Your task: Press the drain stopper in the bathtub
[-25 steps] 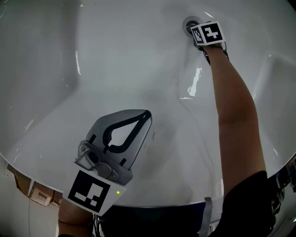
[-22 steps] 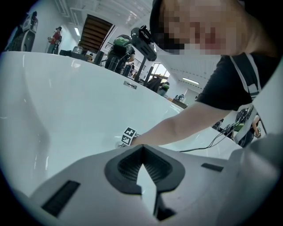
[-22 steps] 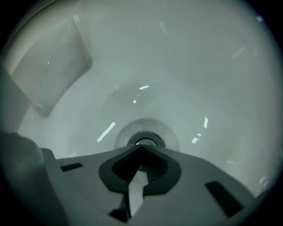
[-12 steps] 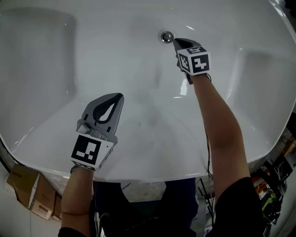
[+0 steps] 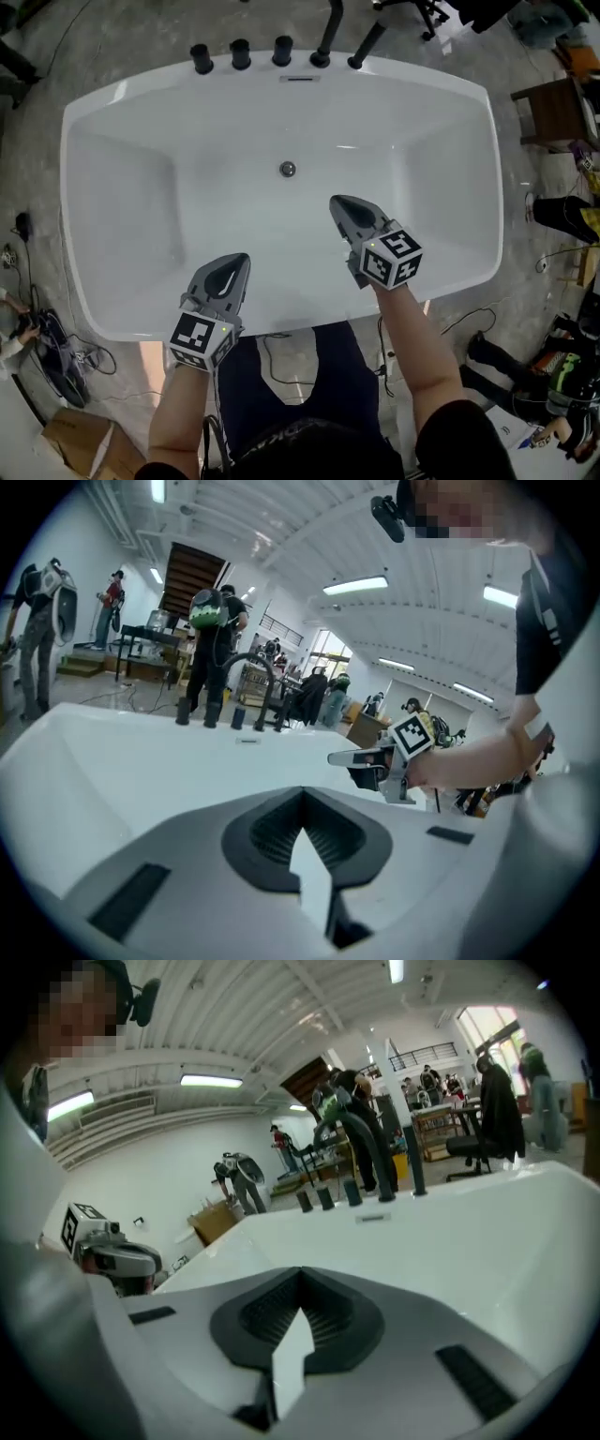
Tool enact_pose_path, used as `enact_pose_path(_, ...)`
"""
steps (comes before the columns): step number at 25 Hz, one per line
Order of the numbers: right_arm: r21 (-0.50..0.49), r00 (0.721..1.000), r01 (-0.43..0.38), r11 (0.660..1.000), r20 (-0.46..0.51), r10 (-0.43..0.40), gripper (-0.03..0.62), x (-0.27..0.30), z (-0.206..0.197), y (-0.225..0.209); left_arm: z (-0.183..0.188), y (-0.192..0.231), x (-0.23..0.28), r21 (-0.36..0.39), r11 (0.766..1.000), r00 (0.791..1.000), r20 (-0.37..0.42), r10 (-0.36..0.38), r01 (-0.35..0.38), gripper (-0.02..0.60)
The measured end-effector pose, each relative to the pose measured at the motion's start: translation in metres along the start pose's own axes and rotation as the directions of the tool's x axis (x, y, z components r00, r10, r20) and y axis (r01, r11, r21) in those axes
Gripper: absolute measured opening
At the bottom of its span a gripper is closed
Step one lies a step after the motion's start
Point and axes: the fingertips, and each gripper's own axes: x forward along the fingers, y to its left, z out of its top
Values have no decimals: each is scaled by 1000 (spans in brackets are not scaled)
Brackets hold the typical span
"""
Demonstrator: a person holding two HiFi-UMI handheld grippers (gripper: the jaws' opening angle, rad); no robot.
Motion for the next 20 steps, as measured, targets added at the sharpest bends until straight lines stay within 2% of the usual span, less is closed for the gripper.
enact_pose_path(4,-17,989,-14,1000,146,16,11,-66,64,20,55,-49,-4,69,997,998,41,-48,45,8)
enact_pose_path(12,-63,949,-69,996,302,85,11,-148,144,94,132,-97,-38,120,989,991,90,-99,88,8)
enact_pose_path(20,-126,904,-152,980,384,189,11,-195,180,165,174,-132,-65,194,973,978,141,-152,124,8)
